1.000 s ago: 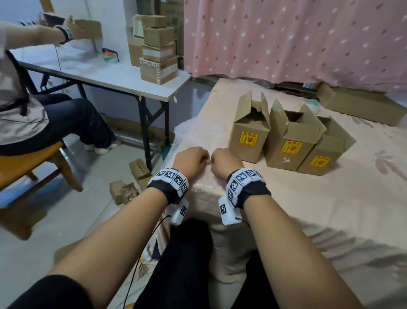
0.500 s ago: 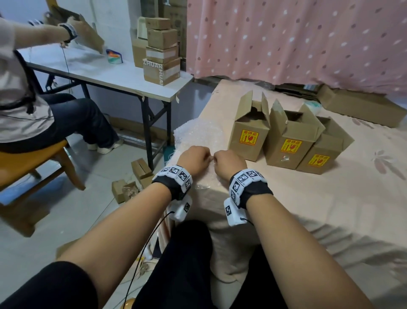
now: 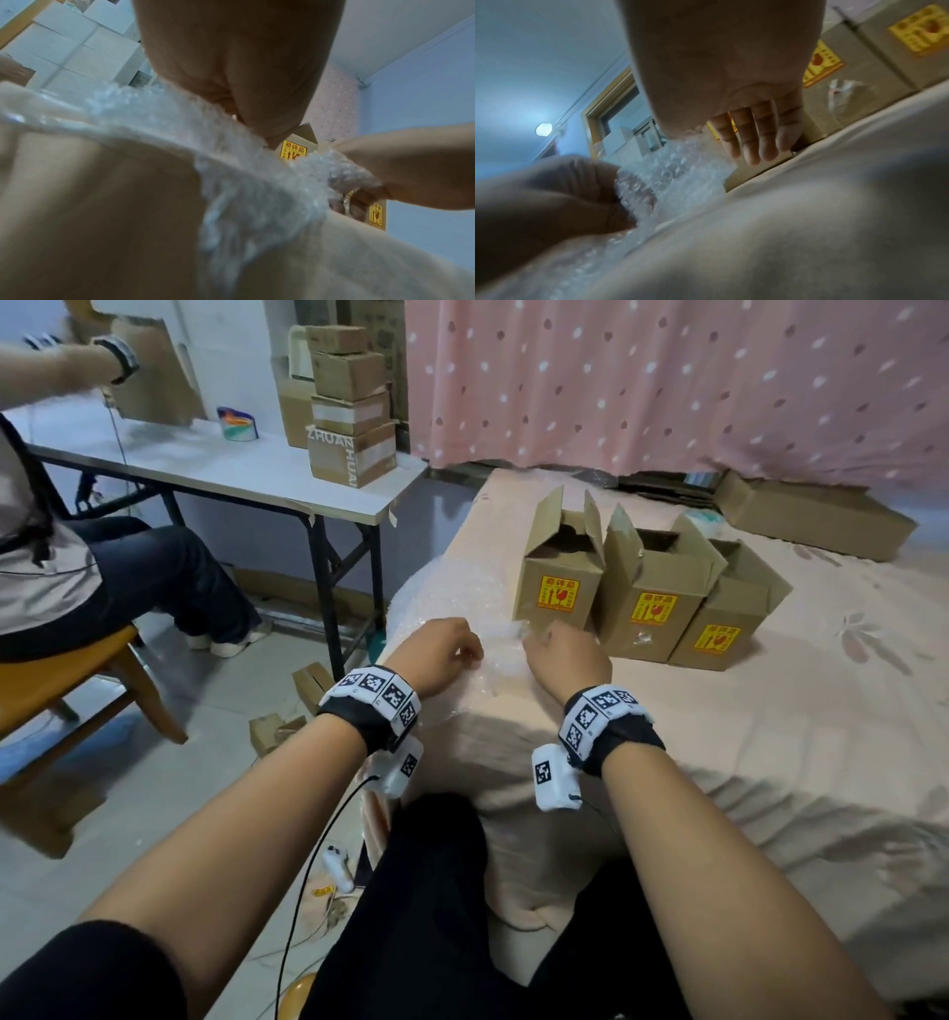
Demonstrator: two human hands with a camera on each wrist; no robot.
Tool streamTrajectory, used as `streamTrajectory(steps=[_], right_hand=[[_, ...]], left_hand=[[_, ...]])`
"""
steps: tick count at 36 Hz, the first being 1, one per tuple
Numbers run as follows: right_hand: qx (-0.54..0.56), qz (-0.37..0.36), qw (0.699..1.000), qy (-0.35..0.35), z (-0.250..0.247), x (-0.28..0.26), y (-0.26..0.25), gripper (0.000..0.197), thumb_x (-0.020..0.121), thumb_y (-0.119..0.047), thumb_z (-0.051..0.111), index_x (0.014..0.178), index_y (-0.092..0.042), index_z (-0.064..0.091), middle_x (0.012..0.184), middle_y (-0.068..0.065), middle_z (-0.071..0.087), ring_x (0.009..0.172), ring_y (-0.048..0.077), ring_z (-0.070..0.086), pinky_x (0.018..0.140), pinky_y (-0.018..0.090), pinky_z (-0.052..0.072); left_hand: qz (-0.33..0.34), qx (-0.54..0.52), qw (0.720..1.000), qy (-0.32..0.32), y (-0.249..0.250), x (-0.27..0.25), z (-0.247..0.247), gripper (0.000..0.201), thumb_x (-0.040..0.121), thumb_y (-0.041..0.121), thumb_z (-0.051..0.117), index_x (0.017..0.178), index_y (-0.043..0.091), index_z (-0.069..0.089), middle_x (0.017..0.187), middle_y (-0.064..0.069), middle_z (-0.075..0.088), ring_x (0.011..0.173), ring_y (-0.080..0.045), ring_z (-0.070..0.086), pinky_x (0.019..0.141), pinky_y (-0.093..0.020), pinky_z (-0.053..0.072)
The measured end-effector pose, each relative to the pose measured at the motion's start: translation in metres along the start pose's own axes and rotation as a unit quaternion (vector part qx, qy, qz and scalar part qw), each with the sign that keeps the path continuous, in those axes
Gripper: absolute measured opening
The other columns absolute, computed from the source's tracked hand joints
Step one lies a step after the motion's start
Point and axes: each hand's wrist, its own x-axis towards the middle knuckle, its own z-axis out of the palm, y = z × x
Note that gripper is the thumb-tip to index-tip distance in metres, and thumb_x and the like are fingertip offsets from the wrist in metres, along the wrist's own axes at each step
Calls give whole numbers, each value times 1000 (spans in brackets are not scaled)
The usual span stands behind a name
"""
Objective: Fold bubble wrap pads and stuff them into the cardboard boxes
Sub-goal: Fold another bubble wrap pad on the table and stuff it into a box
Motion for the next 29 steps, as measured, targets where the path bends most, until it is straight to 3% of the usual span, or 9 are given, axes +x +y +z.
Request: streamTrajectory(steps=[4, 8, 12, 15, 19, 21, 23, 26, 29], right_hand=[[169, 55, 983, -39, -7, 3, 11, 55, 98, -59, 33, 85, -12, 59, 86, 12, 67, 83, 34, 64, 80, 42, 52], [407, 108, 900, -112, -13, 0, 13, 59, 95, -66, 43, 108, -11, 61, 76, 14, 70, 53, 25, 60, 48, 28, 46], [465, 118, 866, -140, -18, -3, 7, 64, 85, -79, 45, 107, -21, 63, 92, 13, 72, 76, 35, 70, 64, 40, 55], [489, 112, 850, -160, -17, -4, 8, 74, 79, -86, 45, 117, -25, 64, 108, 7, 71, 94, 30, 72, 76, 45, 61], [461, 65, 880, -91, -15, -4, 16, 18, 94, -32, 60, 96, -19, 72, 100, 3, 71, 97, 24, 65, 85, 39, 51], [427, 68, 901, -39, -12, 1, 28, 14, 89, -18, 62, 82, -18, 75, 90, 1, 73, 94, 23, 66, 89, 39, 51], [388, 81, 918, -13, -14, 1, 39, 18, 88, -23, 59, 81, -20, 75, 92, -2, 74, 96, 22, 66, 91, 41, 51], [379, 89, 921, 15, -24, -6, 45, 35, 97, -36, 50, 71, -19, 66, 82, -1, 69, 81, 21, 61, 69, 31, 44], [425, 120, 897, -25, -28, -9, 45, 70, 88, -77, 34, 84, -16, 69, 80, 6, 71, 64, 22, 62, 55, 29, 42]], left_hand=[[-18, -28, 998, 47, 3, 3, 0, 12, 93, 19, 69, 100, 13, 78, 99, -1, 72, 92, -18, 63, 83, -23, 40], [-38, -72, 995, 56, 14, 3, -2, 13, 97, 22, 65, 97, 13, 74, 90, 5, 65, 84, -13, 56, 79, -25, 39], [-42, -117, 990, 65, 27, 5, -3, 13, 98, 22, 62, 95, 13, 71, 90, 3, 65, 82, -13, 55, 73, -22, 37], [-39, -146, 986, 70, 38, 4, -2, 10, 98, 22, 62, 92, 17, 68, 86, 5, 64, 74, -3, 52, 66, -6, 34], [-35, -175, 982, 64, 50, 3, -2, 13, 98, 23, 63, 94, 14, 70, 86, 6, 65, 74, -1, 54, 64, -5, 35], [-34, -195, 978, 61, 54, 2, -3, 14, 98, 24, 63, 95, 14, 72, 87, 6, 68, 74, -3, 57, 64, -6, 39], [-32, -206, 976, 56, 56, 3, -3, 15, 98, 24, 62, 97, 14, 73, 86, 8, 68, 75, -2, 58, 66, -8, 42], [-40, -227, 972, 39, 60, 4, -2, 17, 100, 21, 60, 99, 10, 73, 85, 5, 68, 76, -8, 61, 68, -18, 48], [-43, -249, 967, 20, 66, 6, 5, 16, 99, 17, 60, 98, 6, 72, 85, -6, 71, 73, -16, 65, 64, -24, 56]])
